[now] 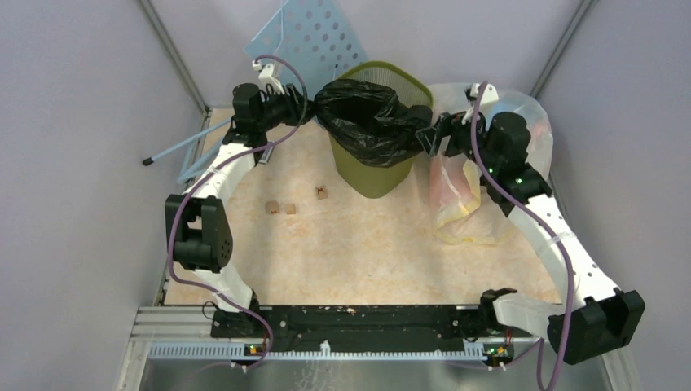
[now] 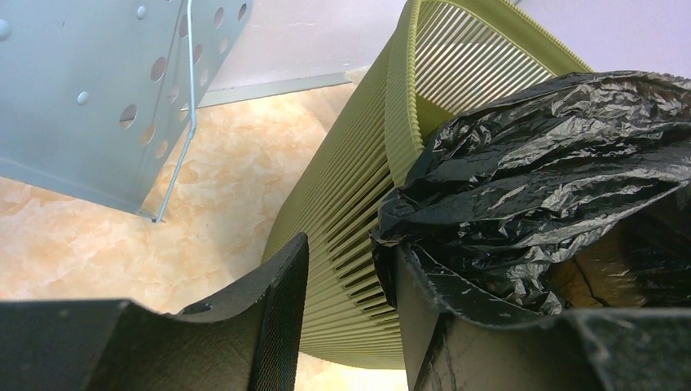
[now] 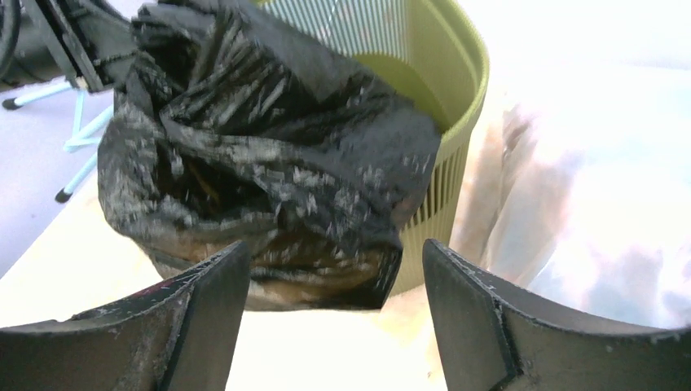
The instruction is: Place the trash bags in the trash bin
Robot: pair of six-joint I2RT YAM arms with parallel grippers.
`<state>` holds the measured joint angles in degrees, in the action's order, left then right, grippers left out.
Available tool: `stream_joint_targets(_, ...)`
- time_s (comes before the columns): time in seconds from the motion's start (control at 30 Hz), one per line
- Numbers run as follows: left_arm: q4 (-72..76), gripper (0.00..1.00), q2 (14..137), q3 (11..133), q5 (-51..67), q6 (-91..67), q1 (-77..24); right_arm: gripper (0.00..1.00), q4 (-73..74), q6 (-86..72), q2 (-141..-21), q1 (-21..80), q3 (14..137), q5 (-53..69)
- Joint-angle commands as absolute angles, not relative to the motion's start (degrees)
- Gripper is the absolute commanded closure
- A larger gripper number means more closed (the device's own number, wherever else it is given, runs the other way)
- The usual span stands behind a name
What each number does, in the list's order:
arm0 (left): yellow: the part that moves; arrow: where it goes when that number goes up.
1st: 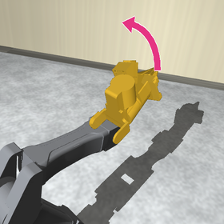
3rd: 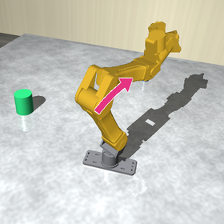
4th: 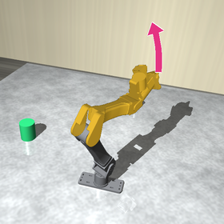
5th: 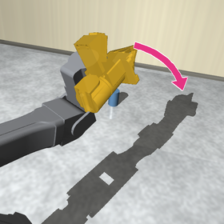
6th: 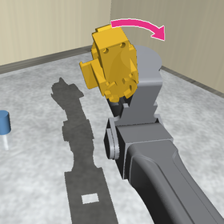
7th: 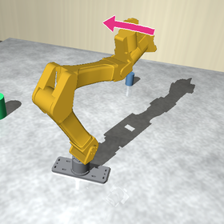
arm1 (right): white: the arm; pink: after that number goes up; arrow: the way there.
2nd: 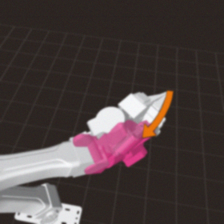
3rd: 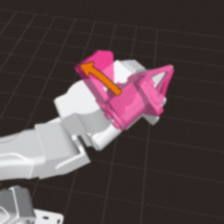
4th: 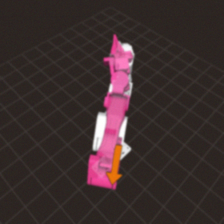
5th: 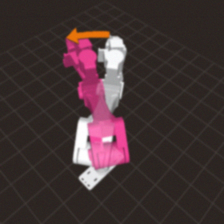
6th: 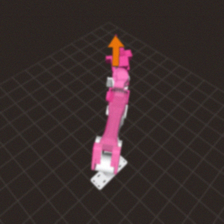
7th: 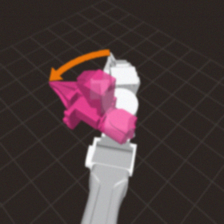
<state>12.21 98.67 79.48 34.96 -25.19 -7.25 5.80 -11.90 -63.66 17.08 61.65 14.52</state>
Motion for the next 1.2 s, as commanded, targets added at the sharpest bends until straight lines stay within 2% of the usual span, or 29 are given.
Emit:
stream_joint_targets(0.0, 13.47, 0.51, 95.05, 79.14, 33.96, -25.73, -7.65, 0.27, 11.51, -5.10, -68.26, 17.12, 73.28, 11.67)
stream_joint_targets(0.13, 11.91, 0.51, 95.29, 79.67, 32.73, -25.69, -7.65, 0.43, 17.59, 1.92, -73.76, 17.69, 82.74, 12.91)
stream_joint_targets(0.2, 11.75, 0.51, 95.35, 79.50, 32.17, -25.66, -7.65, 0.43, 19.04, 5.50, -75.43, 18.07, 85.39, 16.24)
stream_joint_targets(0.3, 11.53, 0.51, 95.69, 79.92, 32.54, -25.92, -7.65, 0.37, 23.40, 12.23, -77.92, 21.07, 89.72, 21.46)
stream_joint_targets(0.4, 11.32, 0.51, 95.81, 80.27, 32.57, -26.02, -7.67, 0.32, 27.05, 16.36, -81.23, 25.38, 93.14, 19.69)
stream_joint_targets(0.57, 10.62, 0.51, 95.83, 80.56, 32.11, -25.26, -7.66, 0.34, 29.50, 17.14, -86.02, 28.03, 96.25, 16.46)
stream_joint_targets(0.63, 10.50, 0.51, 95.89, 80.75, 32.00, -25.14, -7.65, 0.44, 29.10, 17.03, -86.99, 28.14, 96.37, 14.62)
stream_joint_targets(0.8, 10.34, 0.52, 96.73, 81.49, 32.15, -25.39, -7.65, 0.85, 27.66, 15.59, -87.55, 27.96, 97.23, 9.17)
stream_joint_targets(0.83, 10.37, 0.52, 96.91, 81.54, 32.22, -25.54, -7.65, 0.90, 27.28, 14.92, -87.58, 27.64, 97.52, 8.59)
stream_joint_targets(0.97, 10.57, 0.52, 97.48, 81.91, 32.39, -25.92, -7.69, 1.00, 25.29, 9.01, -87.61, 23.19, 98.42, 8.70)
stream_joint_targets(1.17, 10.63, 0.54, 98.21, 82.36, 32.92, -26.43, -7.73, 1.00, 24.19, 0.88, -89.34, 17.45, 99.55, 6.08)
